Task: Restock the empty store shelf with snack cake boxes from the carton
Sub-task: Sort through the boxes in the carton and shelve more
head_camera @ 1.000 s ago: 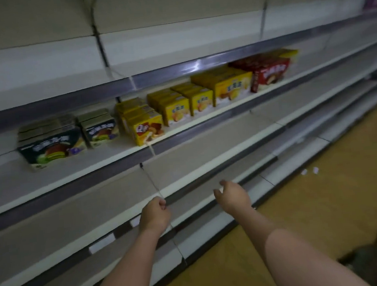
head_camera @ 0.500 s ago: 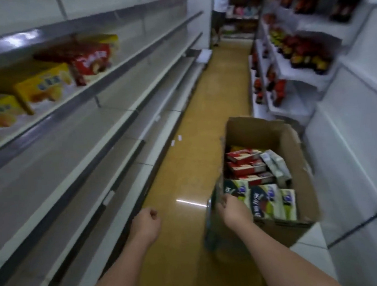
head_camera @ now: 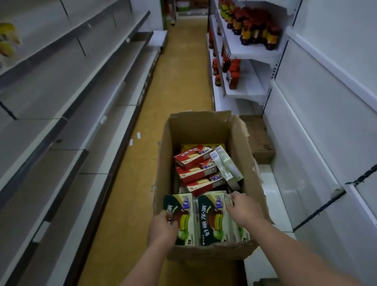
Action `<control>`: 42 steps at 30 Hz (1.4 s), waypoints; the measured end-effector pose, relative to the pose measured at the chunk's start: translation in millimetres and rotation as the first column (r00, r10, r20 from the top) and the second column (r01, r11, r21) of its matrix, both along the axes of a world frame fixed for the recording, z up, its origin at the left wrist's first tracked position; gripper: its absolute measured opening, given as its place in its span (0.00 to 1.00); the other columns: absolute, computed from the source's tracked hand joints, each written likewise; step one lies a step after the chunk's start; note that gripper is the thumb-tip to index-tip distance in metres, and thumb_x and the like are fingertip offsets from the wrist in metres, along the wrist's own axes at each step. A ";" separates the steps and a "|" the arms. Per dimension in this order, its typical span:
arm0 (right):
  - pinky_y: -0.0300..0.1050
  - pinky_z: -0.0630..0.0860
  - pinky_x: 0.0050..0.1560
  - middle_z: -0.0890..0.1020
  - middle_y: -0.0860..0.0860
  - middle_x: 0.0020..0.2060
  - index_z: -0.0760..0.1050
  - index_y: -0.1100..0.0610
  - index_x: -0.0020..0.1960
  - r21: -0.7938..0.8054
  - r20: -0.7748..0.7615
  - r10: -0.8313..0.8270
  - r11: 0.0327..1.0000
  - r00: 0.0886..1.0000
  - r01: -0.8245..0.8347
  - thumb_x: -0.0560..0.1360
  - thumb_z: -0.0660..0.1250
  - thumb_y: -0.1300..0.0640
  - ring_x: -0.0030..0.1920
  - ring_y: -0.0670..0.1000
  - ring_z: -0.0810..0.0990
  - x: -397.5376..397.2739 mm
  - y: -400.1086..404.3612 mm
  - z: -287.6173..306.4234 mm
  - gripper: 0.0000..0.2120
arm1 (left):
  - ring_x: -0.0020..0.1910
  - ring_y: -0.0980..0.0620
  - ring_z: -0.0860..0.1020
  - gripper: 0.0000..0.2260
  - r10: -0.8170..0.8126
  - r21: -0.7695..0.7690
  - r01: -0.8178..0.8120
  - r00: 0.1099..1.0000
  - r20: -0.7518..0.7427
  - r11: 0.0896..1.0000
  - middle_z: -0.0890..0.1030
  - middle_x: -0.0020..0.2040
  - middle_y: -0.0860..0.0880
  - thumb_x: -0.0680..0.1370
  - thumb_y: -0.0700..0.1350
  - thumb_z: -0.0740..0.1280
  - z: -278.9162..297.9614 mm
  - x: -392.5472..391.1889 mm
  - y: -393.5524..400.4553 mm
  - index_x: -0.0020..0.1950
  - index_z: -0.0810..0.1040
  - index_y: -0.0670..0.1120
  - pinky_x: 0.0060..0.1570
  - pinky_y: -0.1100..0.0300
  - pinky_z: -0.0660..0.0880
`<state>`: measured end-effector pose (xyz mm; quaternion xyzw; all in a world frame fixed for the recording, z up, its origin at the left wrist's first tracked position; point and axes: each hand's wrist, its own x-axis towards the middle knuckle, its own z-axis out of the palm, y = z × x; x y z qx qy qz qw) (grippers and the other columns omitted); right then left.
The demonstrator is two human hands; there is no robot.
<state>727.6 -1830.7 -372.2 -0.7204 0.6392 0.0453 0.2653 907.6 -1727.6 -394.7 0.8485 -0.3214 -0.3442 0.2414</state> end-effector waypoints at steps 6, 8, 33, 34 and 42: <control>0.43 0.70 0.43 0.78 0.54 0.55 0.71 0.57 0.61 0.141 -0.021 -0.001 0.990 1.000 0.004 0.81 0.58 0.50 0.52 0.54 0.77 -16.5 -31.8 -44.2 0.14 | 0.54 0.50 0.76 0.14 -0.059 0.090 0.060 0.998 -0.012 0.994 0.77 0.62 0.48 0.80 0.44 0.62 -34.6 -32.3 -51.9 0.66 0.72 0.46 0.48 0.60 0.72; 0.44 0.70 0.44 0.79 0.54 0.55 0.71 0.57 0.59 0.183 -0.026 -0.004 0.983 1.000 0.009 0.81 0.59 0.51 0.52 0.54 0.77 -15.4 -41.0 -58.5 0.12 | 0.57 0.49 0.76 0.15 -0.104 0.111 0.109 0.994 -0.044 0.988 0.76 0.63 0.47 0.81 0.46 0.62 -48.0 -41.7 -72.3 0.67 0.71 0.45 0.48 0.60 0.71; 0.59 0.60 0.72 0.59 0.55 0.76 0.53 0.56 0.78 0.527 0.207 -0.544 0.762 0.813 0.376 0.66 0.65 0.28 0.75 0.59 0.58 7.9 -47.8 -130.3 0.52 | 0.76 0.40 0.54 0.33 0.076 0.165 -0.017 0.928 -0.364 0.986 0.48 0.79 0.43 0.81 0.56 0.57 -123.8 -76.8 -118.8 0.79 0.42 0.48 0.73 0.45 0.56; 0.59 0.61 0.72 0.60 0.56 0.76 0.52 0.56 0.77 0.537 0.242 -0.573 0.751 0.783 0.384 0.66 0.68 0.30 0.75 0.59 0.59 8.9 -46.7 -131.4 0.52 | 0.76 0.41 0.54 0.33 0.072 0.151 -0.013 0.919 -0.389 0.988 0.48 0.79 0.44 0.81 0.55 0.57 -122.6 -75.5 -117.8 0.79 0.42 0.48 0.73 0.45 0.56; 0.56 0.69 0.67 0.68 0.55 0.71 0.57 0.56 0.74 0.433 0.337 -0.576 0.797 0.745 0.421 0.69 0.68 0.35 0.68 0.58 0.69 20.5 -46.1 -101.7 0.43 | 0.75 0.44 0.59 0.29 0.080 0.015 -0.085 0.843 -0.531 0.996 0.57 0.78 0.45 0.82 0.54 0.56 -91.1 -53.1 -117.0 0.79 0.49 0.48 0.72 0.48 0.60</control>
